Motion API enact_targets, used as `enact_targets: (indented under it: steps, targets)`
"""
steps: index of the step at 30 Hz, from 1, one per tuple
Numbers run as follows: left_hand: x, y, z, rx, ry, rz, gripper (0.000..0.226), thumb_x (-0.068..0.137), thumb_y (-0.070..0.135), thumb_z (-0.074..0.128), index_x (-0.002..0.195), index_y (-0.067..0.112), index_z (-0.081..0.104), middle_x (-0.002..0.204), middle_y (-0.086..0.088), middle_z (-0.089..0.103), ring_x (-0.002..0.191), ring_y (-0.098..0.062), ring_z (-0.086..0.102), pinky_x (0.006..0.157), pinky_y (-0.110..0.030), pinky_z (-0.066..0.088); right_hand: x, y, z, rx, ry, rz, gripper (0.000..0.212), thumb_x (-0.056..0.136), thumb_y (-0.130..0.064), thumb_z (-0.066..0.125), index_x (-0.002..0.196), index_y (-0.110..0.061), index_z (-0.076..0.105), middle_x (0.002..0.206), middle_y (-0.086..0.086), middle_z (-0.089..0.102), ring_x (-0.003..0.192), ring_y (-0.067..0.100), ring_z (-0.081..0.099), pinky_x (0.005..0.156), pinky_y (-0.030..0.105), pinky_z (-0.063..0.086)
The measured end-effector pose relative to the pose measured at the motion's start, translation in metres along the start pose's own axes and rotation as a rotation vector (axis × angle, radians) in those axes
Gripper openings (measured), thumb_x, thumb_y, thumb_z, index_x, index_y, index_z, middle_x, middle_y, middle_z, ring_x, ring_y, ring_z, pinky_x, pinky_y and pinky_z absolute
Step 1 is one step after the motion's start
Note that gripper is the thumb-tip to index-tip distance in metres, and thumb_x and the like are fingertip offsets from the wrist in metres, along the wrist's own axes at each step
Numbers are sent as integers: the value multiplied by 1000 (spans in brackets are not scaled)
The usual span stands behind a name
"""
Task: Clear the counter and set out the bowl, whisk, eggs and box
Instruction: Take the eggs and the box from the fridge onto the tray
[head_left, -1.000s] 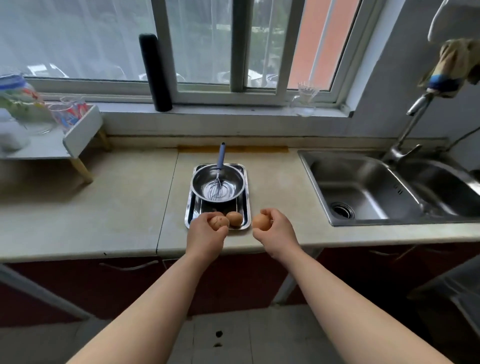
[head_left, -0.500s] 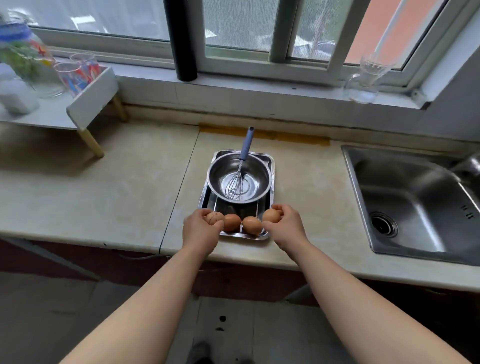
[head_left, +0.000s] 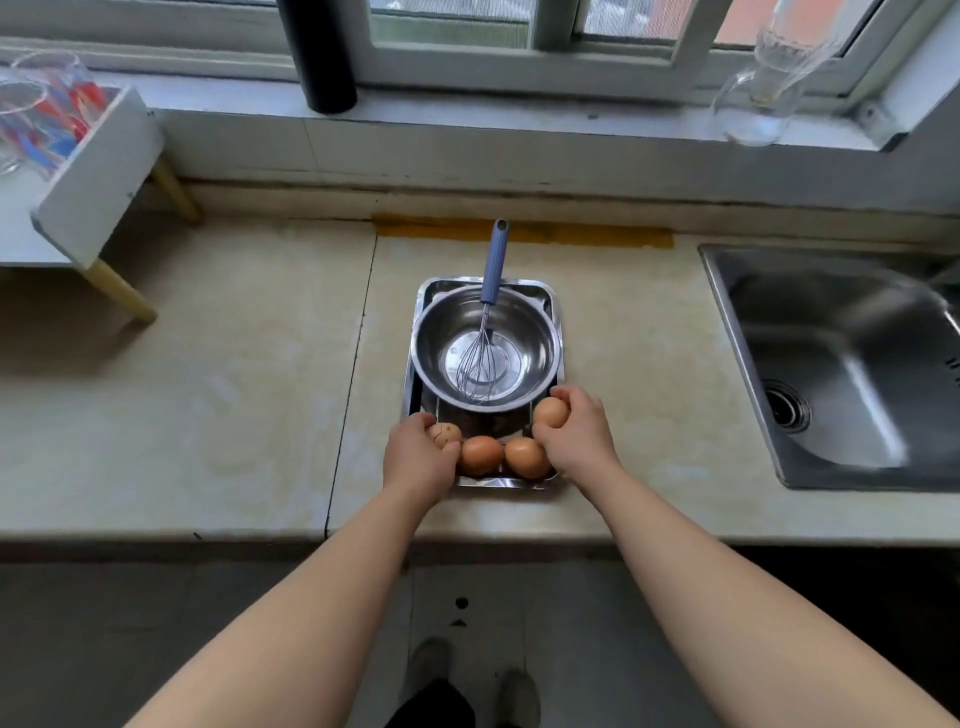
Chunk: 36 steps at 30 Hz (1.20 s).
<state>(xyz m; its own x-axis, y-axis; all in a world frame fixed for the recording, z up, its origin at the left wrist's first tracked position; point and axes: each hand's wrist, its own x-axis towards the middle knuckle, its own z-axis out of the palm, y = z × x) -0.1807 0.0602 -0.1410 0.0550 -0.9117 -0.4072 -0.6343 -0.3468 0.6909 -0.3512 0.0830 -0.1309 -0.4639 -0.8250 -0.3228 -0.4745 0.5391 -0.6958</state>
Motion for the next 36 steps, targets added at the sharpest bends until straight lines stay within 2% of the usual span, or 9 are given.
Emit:
enact_targets:
  steps: [4, 7, 11, 19, 24, 27, 32, 36]
  targets:
    - [9, 0, 1, 53, -53, 36, 42, 80, 21, 62, 122, 14, 57, 119, -10, 61, 105, -27, 59, 90, -32, 46, 1, -3, 6, -45, 20, -7, 51, 81, -7, 61, 130, -11, 48, 134, 11, 41, 117, 24, 49, 95, 15, 29]
    - [13, 3, 0, 86, -68, 55, 36, 81, 20, 62, 116, 14, 59, 113, -8, 64, 105, -28, 59, 87, -31, 46, 2, -1, 10, -102, 41, 15, 50, 80, -14, 63, 129, -12, 50, 133, 11, 49, 124, 29, 43, 106, 29, 32]
    - [17, 2, -1, 99, -90, 59, 37, 81, 22, 62, 117, 15, 58, 115, -8, 65, 111, -29, 56, 93, -36, 47, 0, -1, 11, -81, 56, 67, 51, 81, -19, 61, 131, -16, 49, 132, 7, 53, 131, 28, 34, 110, 36, 32]
    - [22, 2, -2, 112, -121, 57, 38, 80, 19, 62, 117, 12, 60, 114, -10, 64, 110, -30, 57, 94, -37, 48, -4, -3, 12, -32, 26, 105, 50, 82, -16, 58, 132, -18, 49, 131, 12, 49, 135, 24, 29, 112, 33, 29]
    - [24, 1, -2, 121, -127, 60, 46, 77, 21, 63, 122, 12, 60, 123, -13, 52, 107, -31, 59, 97, -41, 49, -5, -4, 13, -45, 21, 101, 52, 83, -16, 56, 135, -19, 48, 135, 12, 47, 134, 24, 29, 112, 31, 29]
    - [25, -1, -1, 130, -136, 67, 44, 75, 22, 60, 117, 13, 62, 118, -15, 57, 103, -32, 60, 93, -42, 51, -5, -4, 14, -98, 22, 68, 54, 84, -15, 55, 138, -16, 46, 139, 4, 49, 133, 25, 29, 111, 30, 27]
    - [21, 2, -3, 187, -99, 75, 30, 80, 25, 58, 108, 14, 60, 113, -12, 61, 106, -36, 55, 88, -38, 46, -9, -6, 12, -102, 6, 65, 59, 85, -15, 54, 143, -14, 42, 143, 4, 45, 132, 28, 30, 111, 30, 26]
    - [19, 4, -5, 179, -102, 58, 40, 85, 25, 57, 122, 12, 55, 128, -15, 52, 116, -37, 50, 94, -42, 46, -16, -8, 10, -76, 14, 81, 62, 84, -13, 53, 145, -13, 38, 146, 5, 43, 136, 27, 28, 113, 31, 26]
